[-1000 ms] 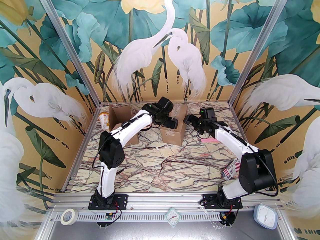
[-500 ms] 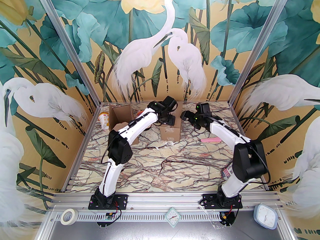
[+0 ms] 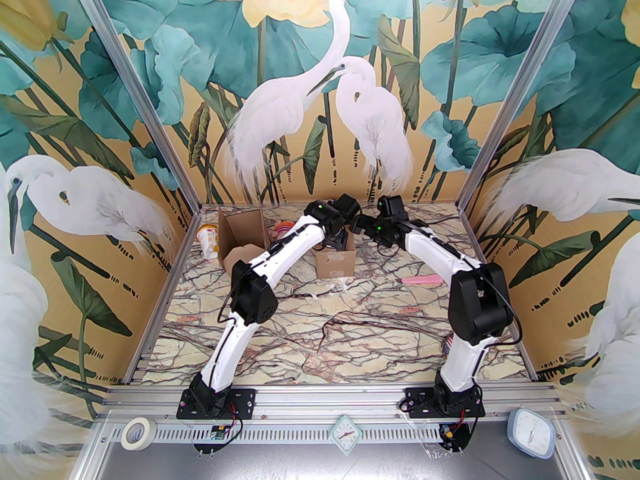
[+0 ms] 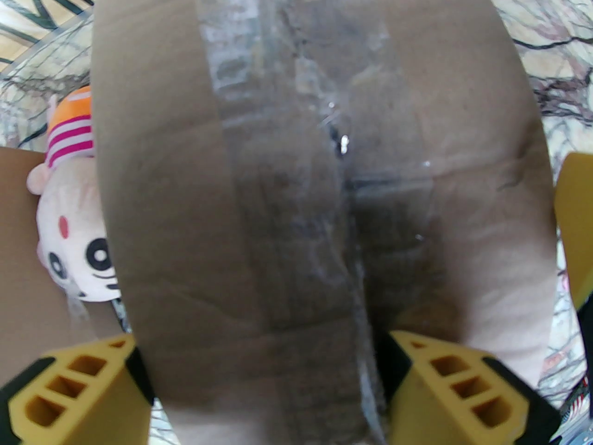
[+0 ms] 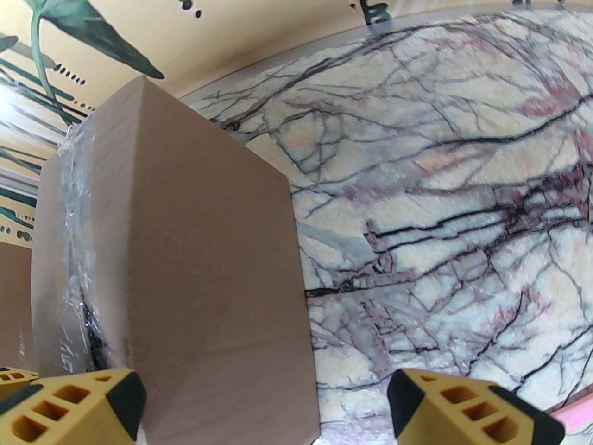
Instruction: Unpack the express box
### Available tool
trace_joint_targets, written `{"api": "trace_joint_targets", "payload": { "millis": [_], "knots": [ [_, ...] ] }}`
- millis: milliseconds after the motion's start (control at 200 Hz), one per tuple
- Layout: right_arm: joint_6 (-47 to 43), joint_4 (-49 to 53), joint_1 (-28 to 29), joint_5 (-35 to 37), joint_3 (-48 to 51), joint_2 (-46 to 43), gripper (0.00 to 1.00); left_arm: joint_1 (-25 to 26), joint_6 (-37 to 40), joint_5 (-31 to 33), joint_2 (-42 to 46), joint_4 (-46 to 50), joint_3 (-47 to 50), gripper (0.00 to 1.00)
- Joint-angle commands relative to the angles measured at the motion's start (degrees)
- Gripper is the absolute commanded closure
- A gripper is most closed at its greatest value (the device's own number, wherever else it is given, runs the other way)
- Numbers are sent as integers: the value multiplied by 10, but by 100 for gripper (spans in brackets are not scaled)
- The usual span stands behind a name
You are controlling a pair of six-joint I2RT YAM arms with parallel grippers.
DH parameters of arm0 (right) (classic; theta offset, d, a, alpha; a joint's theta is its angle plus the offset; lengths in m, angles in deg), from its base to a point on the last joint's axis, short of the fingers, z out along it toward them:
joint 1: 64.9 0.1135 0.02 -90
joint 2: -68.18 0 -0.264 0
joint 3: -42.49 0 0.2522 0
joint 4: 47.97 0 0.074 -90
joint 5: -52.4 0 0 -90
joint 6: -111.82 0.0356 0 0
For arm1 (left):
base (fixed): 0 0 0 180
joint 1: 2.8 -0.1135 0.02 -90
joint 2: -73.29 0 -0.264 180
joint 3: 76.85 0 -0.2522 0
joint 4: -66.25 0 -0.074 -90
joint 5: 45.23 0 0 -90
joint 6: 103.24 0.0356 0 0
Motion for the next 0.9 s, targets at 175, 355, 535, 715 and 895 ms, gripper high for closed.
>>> {"api": "trace_joint_targets", "payload": {
  "millis": [175,355,535,715,895],
  "knots": [
    [-33,73,65,-11,-42,52,4,22,42,-13,-51,108,11,53],
    [-29,88,65,-9,-48,59,5,13,55,-8,-14,97,17,77],
    [-29,95,67,-8,-50,53,6,6,65,-15,22,59,28,92],
    [-45,76,68,-7,-45,12,6,-27,52,-95,74,10,73,91],
    [-93,83,90,42,-55,-26,4,-57,35,-166,102,-34,144,72]
  ]
}}
